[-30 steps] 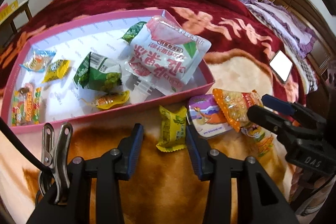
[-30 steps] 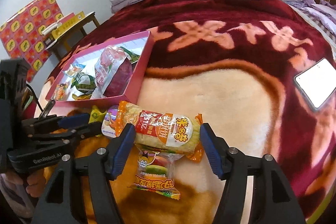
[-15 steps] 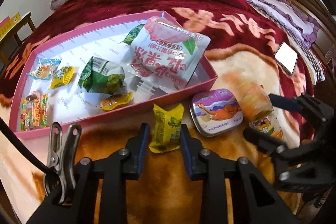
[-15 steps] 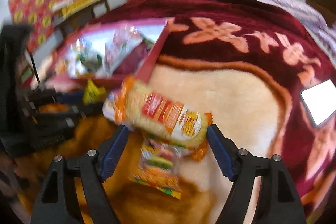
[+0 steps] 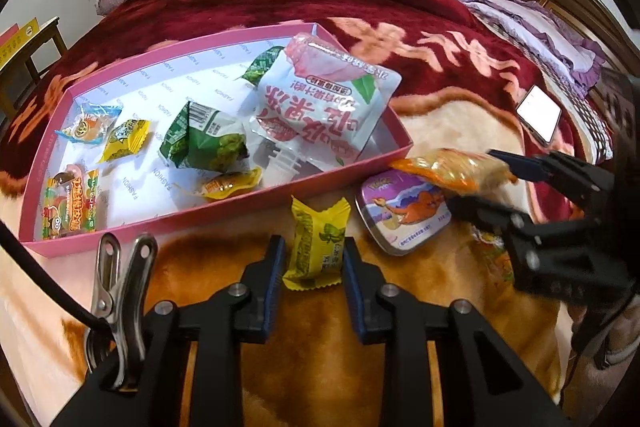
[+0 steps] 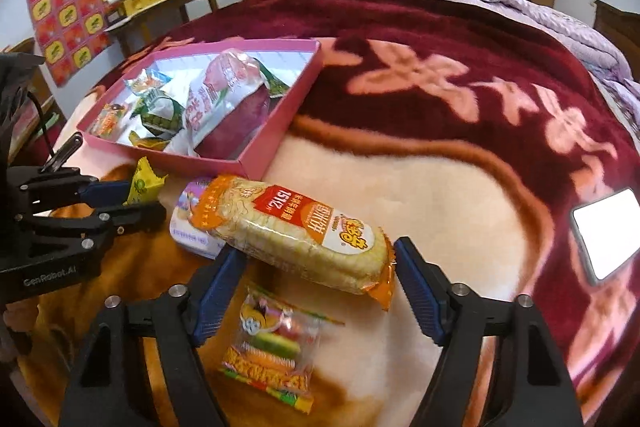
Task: Organize snacks
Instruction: 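Grasp another yellow wrapped candy with the left tool while the right tool grasps the orange cake pack, then carry the yellow candy and orange cake pack over the tray and open both tools, then grasp the purple cartoon tin with the left tool while the right tool grasps the burger gummy bag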
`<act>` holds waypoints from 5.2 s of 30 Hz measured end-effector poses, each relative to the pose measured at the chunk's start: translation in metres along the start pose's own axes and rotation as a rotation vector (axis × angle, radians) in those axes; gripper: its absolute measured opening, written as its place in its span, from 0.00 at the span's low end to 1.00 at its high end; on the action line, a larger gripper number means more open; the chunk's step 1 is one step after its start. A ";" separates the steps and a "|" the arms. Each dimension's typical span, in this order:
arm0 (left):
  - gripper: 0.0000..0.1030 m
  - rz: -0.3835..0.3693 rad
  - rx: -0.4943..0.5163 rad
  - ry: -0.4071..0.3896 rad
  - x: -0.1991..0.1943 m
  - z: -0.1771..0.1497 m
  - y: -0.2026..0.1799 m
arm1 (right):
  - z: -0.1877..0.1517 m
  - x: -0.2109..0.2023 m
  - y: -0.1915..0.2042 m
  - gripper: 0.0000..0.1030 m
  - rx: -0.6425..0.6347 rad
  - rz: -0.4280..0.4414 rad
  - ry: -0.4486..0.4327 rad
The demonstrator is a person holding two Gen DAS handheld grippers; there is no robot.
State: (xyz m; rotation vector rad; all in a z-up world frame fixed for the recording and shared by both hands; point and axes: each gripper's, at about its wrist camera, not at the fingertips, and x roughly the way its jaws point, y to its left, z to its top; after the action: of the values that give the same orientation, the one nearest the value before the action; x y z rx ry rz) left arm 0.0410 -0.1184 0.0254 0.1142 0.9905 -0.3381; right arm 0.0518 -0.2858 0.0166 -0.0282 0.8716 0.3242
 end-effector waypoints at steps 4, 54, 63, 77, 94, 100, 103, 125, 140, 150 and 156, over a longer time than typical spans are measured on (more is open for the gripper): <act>0.28 -0.013 0.002 -0.007 -0.007 -0.001 0.000 | 0.003 0.008 -0.009 0.30 0.058 0.014 0.020; 0.28 0.113 -0.139 -0.133 -0.024 0.054 0.104 | 0.081 0.030 0.083 0.23 0.110 0.174 -0.024; 0.28 0.108 -0.140 -0.120 -0.012 0.062 0.108 | 0.089 0.042 0.092 0.24 0.110 0.189 -0.018; 0.33 0.093 -0.164 -0.125 -0.024 0.054 0.108 | 0.083 0.023 0.100 0.34 0.082 0.185 -0.069; 0.34 -0.038 -0.108 -0.084 -0.047 0.027 0.044 | 0.024 -0.019 0.064 0.34 0.117 0.130 -0.011; 0.35 -0.053 -0.085 -0.054 -0.039 0.020 0.022 | 0.002 -0.030 0.054 0.34 0.107 0.080 0.019; 0.35 -0.067 -0.079 -0.032 -0.034 0.018 0.013 | -0.009 -0.036 0.050 0.34 0.088 0.036 0.028; 0.54 -0.050 -0.039 0.049 0.019 0.035 -0.050 | -0.046 -0.030 0.021 0.51 0.130 -0.084 -0.003; 0.66 0.045 0.017 0.050 0.042 0.036 -0.078 | -0.053 -0.029 0.009 0.51 0.171 0.005 -0.047; 0.63 0.078 0.012 0.056 0.027 0.024 -0.060 | -0.051 -0.029 0.012 0.51 0.167 0.003 -0.043; 0.63 0.131 0.012 0.054 0.011 0.009 -0.041 | -0.050 -0.026 0.015 0.51 0.155 -0.017 -0.036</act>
State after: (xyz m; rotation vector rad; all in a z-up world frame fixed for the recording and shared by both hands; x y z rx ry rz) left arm 0.0405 -0.1615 0.0237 0.1991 1.0292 -0.2221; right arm -0.0054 -0.2859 0.0055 0.1139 0.8579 0.2398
